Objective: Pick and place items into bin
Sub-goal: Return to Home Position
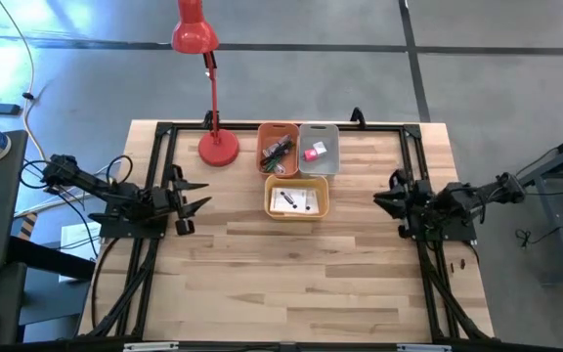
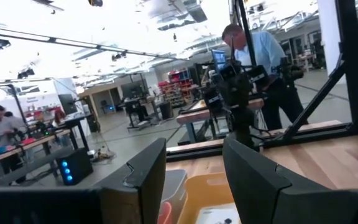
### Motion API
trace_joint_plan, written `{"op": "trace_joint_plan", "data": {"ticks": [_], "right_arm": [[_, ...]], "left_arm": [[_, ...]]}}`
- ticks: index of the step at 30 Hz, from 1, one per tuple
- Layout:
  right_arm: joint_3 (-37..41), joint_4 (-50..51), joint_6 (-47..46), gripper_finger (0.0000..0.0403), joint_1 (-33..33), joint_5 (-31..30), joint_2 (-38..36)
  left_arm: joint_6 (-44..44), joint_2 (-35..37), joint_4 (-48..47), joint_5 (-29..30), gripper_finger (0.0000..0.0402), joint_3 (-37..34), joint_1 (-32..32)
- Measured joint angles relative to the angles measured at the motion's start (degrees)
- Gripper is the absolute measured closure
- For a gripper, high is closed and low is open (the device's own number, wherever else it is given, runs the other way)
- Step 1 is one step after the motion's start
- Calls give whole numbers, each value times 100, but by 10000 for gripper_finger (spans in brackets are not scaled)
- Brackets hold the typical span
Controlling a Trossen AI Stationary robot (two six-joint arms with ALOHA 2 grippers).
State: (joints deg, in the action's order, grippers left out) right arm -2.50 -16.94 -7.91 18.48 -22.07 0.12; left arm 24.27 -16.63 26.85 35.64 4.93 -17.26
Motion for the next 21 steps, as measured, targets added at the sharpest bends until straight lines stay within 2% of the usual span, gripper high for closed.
{"op": "trace_joint_plan", "data": {"ticks": [3,6,13,21], "right_arm": [[6,318,-438,345,-358,823,2],[6,226,-563,343,-740,1535,0],[65,150,-835,347,-1546,2372,-1],[194,14,-777,344,-1662,2389,0]], "left_arm": [[89,202,-147,4,252,0,0],[191,335,-226,0,252,0,-2],[193,462,-442,-181,252,0,-2],[104,514,-713,-267,252,0,-6]]}}
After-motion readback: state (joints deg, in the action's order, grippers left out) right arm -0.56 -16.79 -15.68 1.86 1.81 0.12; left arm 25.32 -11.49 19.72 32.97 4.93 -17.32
